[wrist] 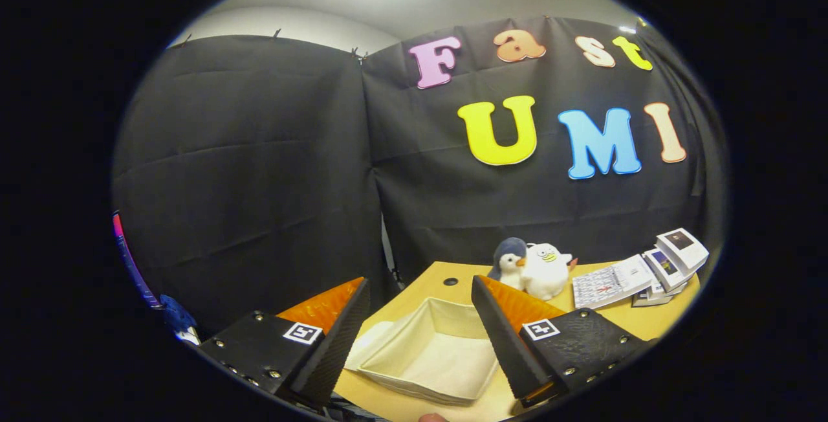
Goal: Open the storage box then place both shoes into the box .Put the left shoe in first, then the right shoe, with the right side of both shoes facing outward in a uniform manner.
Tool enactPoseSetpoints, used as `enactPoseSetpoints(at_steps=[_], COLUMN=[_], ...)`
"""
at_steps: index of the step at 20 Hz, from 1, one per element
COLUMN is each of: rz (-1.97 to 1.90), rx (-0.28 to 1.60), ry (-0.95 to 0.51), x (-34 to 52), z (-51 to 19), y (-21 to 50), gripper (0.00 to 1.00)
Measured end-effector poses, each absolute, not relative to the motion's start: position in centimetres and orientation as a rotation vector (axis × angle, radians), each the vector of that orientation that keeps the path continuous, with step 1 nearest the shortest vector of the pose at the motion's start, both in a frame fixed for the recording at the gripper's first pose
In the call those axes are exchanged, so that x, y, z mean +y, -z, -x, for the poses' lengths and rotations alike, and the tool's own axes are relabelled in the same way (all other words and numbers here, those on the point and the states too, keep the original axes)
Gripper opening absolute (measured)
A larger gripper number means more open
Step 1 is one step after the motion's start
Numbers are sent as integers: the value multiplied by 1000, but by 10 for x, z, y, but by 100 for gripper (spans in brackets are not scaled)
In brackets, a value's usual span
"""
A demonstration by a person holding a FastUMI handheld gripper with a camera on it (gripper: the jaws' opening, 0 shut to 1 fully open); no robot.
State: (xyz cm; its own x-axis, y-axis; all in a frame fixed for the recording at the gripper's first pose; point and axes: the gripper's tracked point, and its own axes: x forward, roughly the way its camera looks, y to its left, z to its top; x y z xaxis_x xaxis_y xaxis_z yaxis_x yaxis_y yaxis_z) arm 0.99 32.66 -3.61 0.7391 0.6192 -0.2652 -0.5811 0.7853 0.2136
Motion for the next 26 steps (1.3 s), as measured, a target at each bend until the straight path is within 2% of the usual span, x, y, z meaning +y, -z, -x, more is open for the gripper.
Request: enactPoseSetpoints(at_steps=[12, 26], rz=[-79, -22], rx=[451, 689], ry=[-444, -372], x=[196, 132], z=[-58, -50], y=[110, 231], gripper=[97, 98])
